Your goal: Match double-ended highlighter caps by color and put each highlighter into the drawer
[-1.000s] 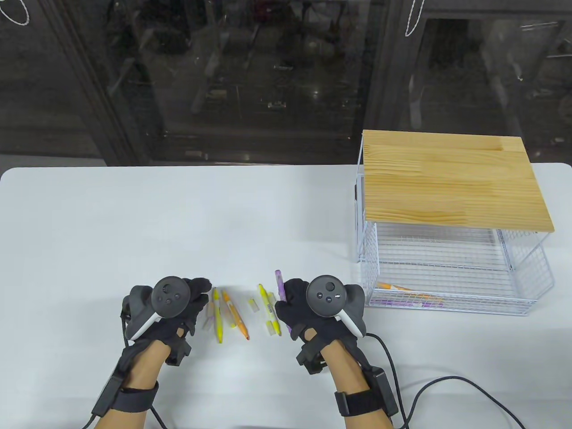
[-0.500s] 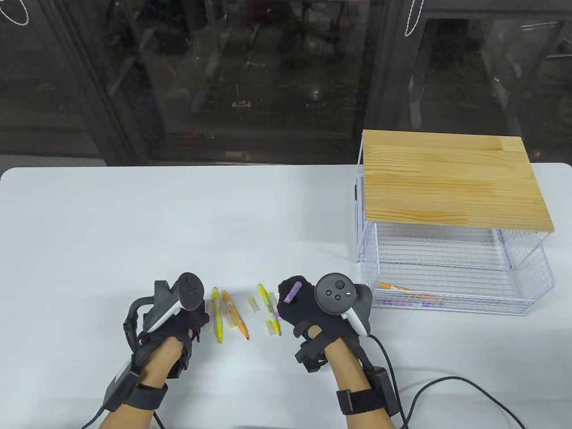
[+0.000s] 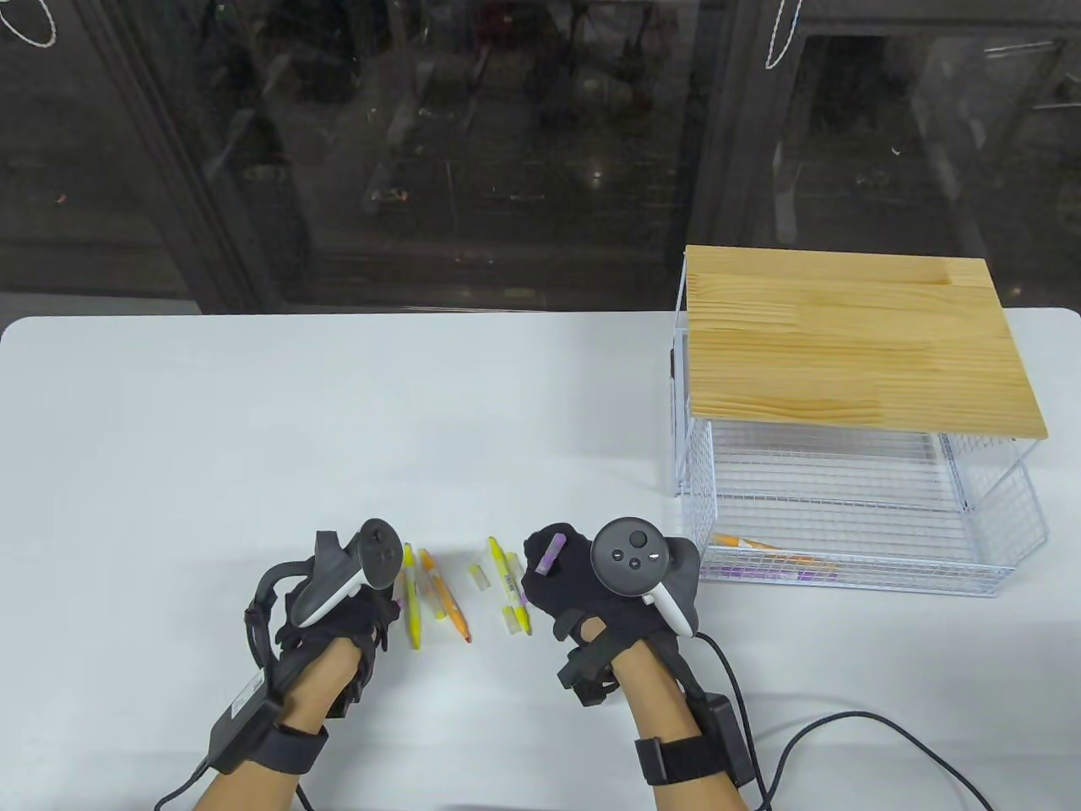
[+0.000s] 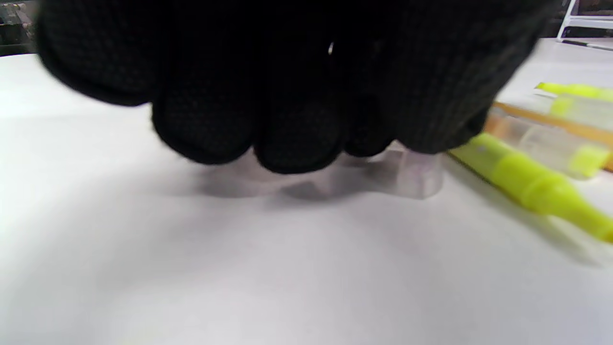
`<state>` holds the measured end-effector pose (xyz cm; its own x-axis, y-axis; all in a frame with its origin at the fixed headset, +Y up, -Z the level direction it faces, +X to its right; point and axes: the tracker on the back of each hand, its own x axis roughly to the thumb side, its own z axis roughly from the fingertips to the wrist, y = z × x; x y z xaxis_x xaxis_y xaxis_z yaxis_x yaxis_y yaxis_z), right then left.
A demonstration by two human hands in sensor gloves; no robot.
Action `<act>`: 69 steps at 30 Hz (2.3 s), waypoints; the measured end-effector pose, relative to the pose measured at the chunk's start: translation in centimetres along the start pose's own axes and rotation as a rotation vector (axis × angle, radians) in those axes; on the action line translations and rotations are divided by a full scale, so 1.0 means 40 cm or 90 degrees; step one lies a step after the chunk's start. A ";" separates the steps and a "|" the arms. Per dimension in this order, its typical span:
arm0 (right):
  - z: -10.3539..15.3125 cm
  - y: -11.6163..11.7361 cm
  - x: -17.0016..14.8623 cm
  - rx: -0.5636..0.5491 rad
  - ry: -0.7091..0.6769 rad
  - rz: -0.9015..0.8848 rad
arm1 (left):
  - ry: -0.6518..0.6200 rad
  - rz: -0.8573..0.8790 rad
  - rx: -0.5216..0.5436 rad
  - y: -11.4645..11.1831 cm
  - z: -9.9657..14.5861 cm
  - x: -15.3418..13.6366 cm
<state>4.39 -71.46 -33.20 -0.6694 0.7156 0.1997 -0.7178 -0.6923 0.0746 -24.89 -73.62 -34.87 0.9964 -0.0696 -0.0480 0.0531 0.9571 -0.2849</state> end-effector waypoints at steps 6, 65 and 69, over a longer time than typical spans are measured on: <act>0.000 0.001 0.001 0.004 -0.001 0.001 | -0.001 -0.018 -0.021 -0.002 0.004 0.001; 0.006 -0.039 -0.018 -0.054 -0.040 -0.195 | -0.218 0.514 0.175 0.096 0.063 -0.067; 0.006 -0.037 -0.015 -0.042 -0.042 -0.218 | -0.223 0.592 0.116 0.076 0.050 -0.065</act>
<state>5.91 -70.91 -33.20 -0.3754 0.8961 0.2369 -0.9106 -0.4042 0.0858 -27.19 -69.95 -33.68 0.6088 0.7849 0.1152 -0.7749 0.6195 -0.1254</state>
